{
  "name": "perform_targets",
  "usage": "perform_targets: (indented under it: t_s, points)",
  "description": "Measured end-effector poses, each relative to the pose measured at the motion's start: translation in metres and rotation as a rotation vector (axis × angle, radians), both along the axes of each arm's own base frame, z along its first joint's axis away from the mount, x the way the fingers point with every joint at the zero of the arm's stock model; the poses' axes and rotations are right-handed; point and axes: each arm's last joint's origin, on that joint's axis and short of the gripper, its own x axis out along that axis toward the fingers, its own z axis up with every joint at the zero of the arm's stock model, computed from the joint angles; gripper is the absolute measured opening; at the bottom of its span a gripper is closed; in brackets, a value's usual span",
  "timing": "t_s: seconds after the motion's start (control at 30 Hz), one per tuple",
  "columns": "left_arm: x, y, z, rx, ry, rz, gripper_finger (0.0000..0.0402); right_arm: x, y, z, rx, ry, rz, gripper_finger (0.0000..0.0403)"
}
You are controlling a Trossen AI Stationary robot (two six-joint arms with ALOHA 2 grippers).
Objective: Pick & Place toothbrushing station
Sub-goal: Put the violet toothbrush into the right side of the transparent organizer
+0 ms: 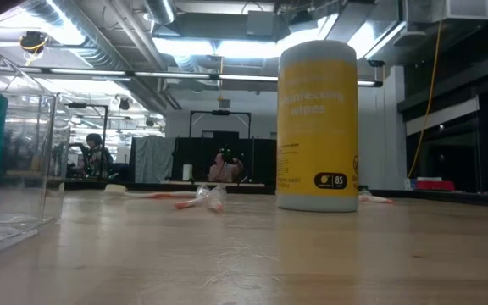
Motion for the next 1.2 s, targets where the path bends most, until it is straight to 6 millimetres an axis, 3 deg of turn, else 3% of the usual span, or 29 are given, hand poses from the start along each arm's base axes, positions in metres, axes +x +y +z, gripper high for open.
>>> perform_targets:
  t_s: [0.33, 0.7, 1.2]
  points:
    - [-0.001, -0.002, -0.001, 0.004, 0.001, -0.003, 0.0001, -0.008, 0.022, -0.016, -0.007, 0.041, -0.066, 0.0]
    - [-0.001, -0.003, -0.002, -0.004, 0.038, -0.033, 0.0002, -0.004, 0.039, -0.049, 0.006, 0.061, -0.128, 0.0]
    - [-0.025, -0.018, -0.002, -0.085, 0.074, -0.117, 0.0002, -0.008, 0.039, -0.055, 0.005, 0.131, -0.171, 0.0]
